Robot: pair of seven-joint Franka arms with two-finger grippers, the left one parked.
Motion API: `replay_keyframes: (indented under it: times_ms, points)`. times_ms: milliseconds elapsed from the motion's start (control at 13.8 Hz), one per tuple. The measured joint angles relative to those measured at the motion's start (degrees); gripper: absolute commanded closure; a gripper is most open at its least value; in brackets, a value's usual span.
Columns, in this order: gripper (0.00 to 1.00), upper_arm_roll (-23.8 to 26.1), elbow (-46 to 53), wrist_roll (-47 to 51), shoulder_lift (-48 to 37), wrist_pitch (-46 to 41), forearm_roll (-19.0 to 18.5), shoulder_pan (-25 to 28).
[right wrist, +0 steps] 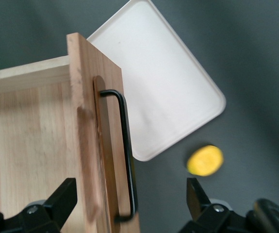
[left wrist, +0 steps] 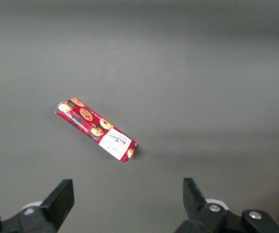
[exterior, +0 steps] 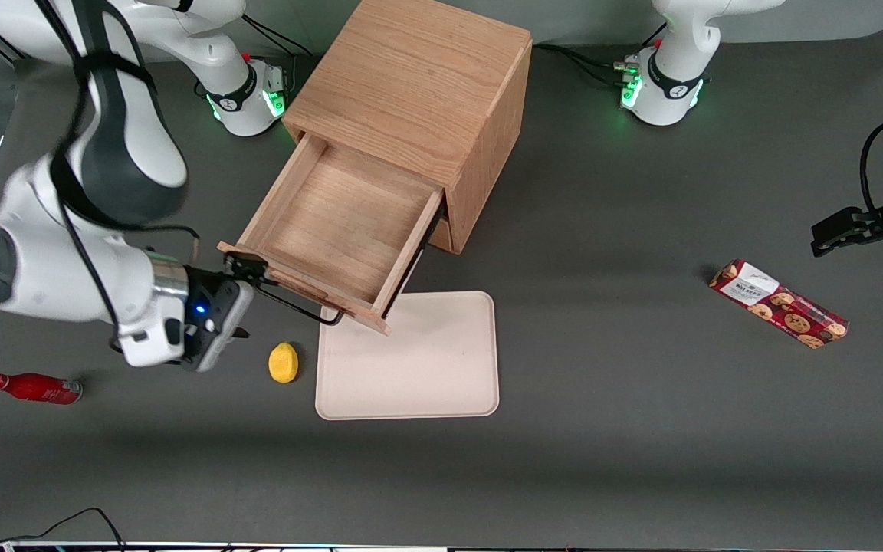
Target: Open upper drawer
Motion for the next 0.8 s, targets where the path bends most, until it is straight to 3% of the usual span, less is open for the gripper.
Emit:
replay_keyframes:
  times_ms: [145,289,579,796]
  points:
    - [0.0,-0.5,-0.1,-2.4,-2.8,-1.0,-3.4,-0.1]
    - [0.0,-2.1,-1.0,2.5,-5.4,-4.8,-4.0,-0.2]
    - [0.0,-3.2,-7.6,28.9,-12.0,-6.8,-5.4,-0.5]
    - [0.0,-3.3,-17.9,43.2,-19.9,-2.3,-12.6,-0.4]
